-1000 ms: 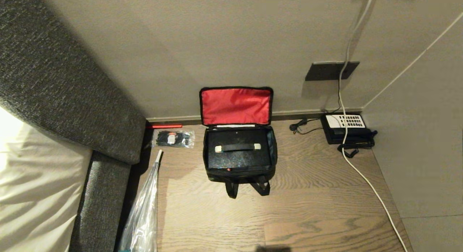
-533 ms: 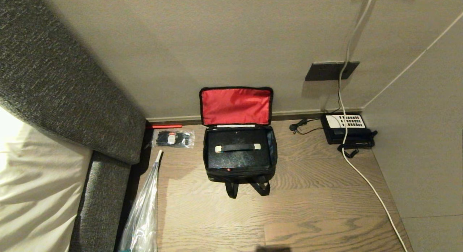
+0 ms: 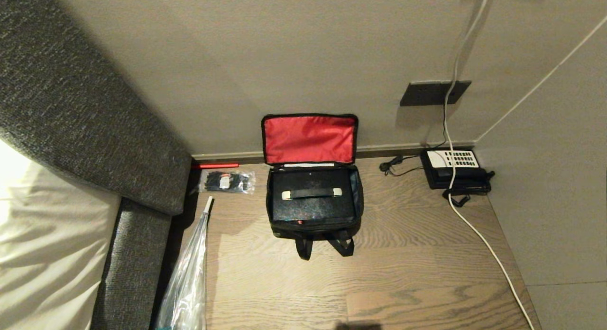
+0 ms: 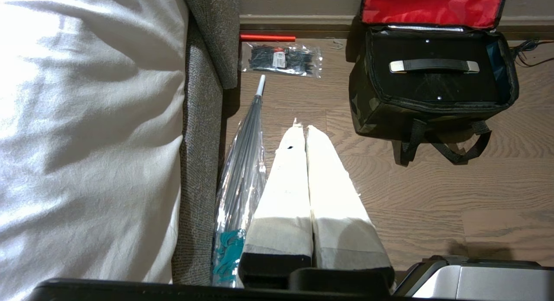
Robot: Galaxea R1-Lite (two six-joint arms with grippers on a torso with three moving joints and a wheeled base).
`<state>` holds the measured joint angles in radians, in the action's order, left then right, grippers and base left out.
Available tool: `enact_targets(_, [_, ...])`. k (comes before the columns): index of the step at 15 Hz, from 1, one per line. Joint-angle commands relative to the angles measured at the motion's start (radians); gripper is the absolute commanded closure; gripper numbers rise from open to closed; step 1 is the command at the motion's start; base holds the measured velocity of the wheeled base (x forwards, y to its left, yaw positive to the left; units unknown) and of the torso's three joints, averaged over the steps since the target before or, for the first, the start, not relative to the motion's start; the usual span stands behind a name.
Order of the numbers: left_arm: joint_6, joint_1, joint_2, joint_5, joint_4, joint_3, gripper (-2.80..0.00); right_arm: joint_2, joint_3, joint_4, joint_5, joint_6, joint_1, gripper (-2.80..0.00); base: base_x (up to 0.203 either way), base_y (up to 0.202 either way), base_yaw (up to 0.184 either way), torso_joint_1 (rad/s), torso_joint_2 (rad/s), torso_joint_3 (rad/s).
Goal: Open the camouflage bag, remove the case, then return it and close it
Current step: Grip the handle
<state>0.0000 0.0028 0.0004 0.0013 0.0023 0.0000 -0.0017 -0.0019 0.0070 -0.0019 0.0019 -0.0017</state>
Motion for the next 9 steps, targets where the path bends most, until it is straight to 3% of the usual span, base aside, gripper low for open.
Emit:
enact_targets(1, [0.000,0.000,-0.002,0.000,0.001,0.000,0.00,-0.003,0.001,-0.006,-0.004,0.002,0.000,0.00,0.000,0.000,0.000,0.000,0.00,0.000])
enact_targets(9, [0.003,0.000,-0.002,0.002,0.001,-0.001,0.00,-0.002,0.002,-0.007,-0.006,0.010,0.000,0.00,0.000,0.000,0.000,0.000,0.00,0.000])
